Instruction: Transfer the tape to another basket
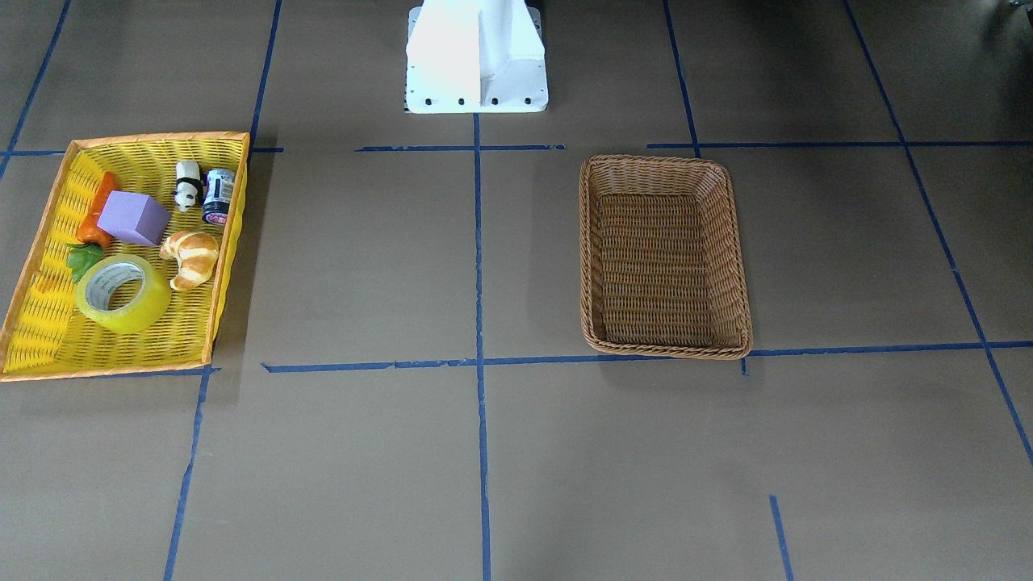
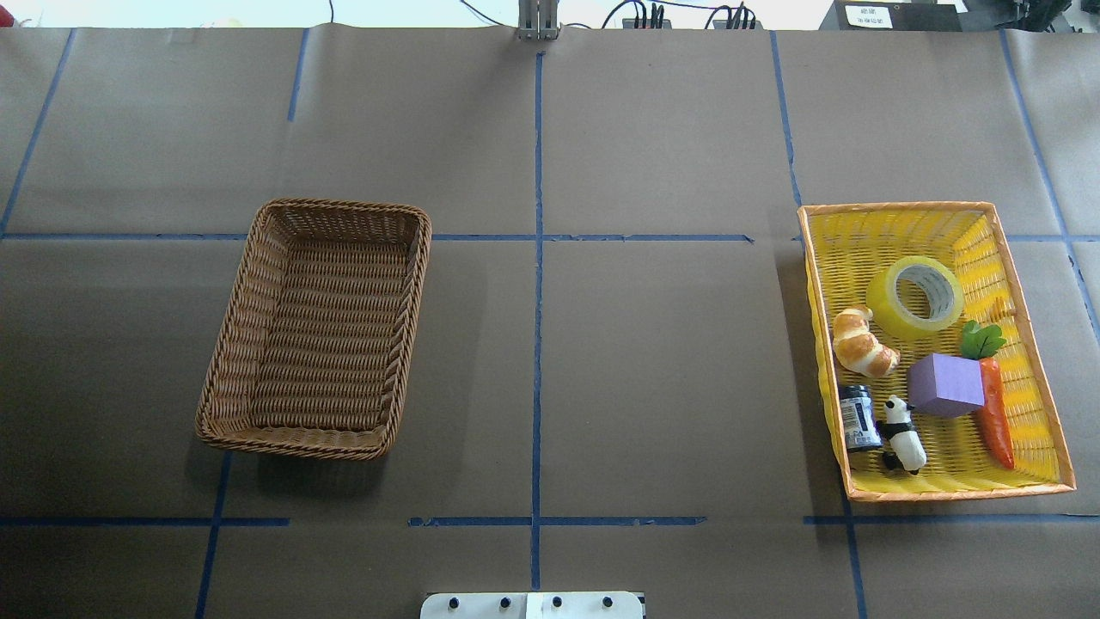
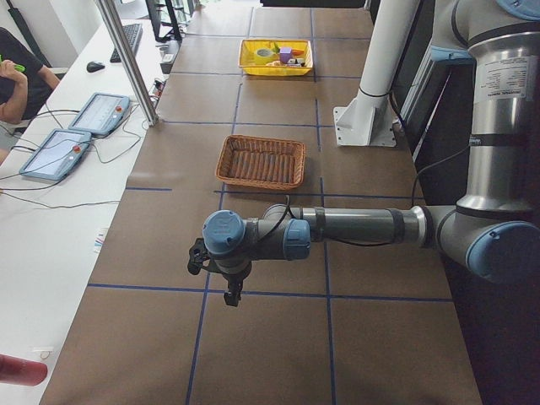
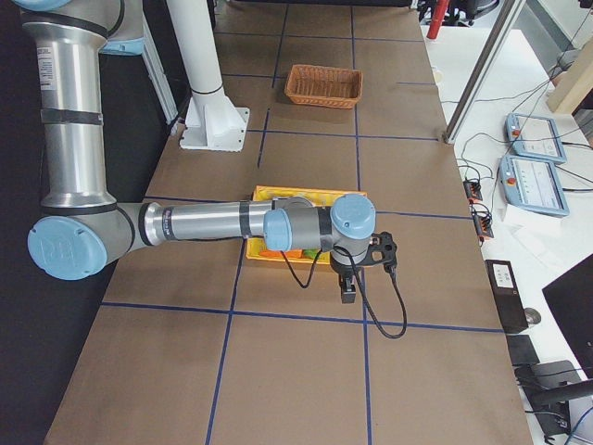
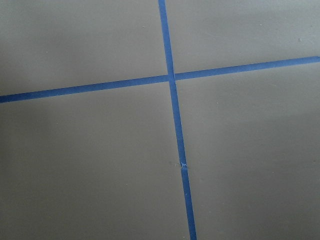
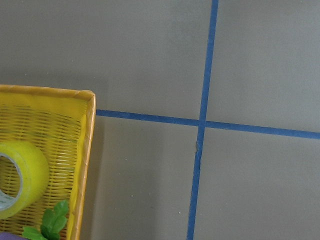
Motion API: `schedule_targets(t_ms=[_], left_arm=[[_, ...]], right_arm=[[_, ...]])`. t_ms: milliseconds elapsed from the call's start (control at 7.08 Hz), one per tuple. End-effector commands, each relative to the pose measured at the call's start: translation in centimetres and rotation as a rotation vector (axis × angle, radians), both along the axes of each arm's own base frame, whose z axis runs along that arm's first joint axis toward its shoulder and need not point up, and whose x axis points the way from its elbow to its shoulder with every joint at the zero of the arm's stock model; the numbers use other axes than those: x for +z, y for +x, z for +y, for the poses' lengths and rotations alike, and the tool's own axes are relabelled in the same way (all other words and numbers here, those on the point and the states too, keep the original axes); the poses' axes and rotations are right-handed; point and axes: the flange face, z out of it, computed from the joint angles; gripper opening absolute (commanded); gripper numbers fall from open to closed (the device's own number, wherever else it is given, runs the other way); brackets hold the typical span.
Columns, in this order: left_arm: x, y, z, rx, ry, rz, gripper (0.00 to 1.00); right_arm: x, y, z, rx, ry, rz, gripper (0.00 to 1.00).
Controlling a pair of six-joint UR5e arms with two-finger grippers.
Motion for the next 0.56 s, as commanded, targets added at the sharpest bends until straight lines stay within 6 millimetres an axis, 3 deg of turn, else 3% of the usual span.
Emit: schedule_targets(t_ms=[0,141,424], left_arm=[[0.0,0.0,0.1,0.0,0.001,0.002,1.0],[-0.1,0.0,0.1,0.0,0.002,0.002,1.0],[0.0,0.0,0.1,0.0,0.001,0.002,1.0]], right_arm=[[-4.9,-6.8,-0.5,-0.021,-0.029,-0.017,1.0],[-7.1,-10.0,-0.7,0.014,-0.062,-0.036,1.0],[-7.9,-16.5,-0.1,0.074,-0.071,-0.067,0.99]])
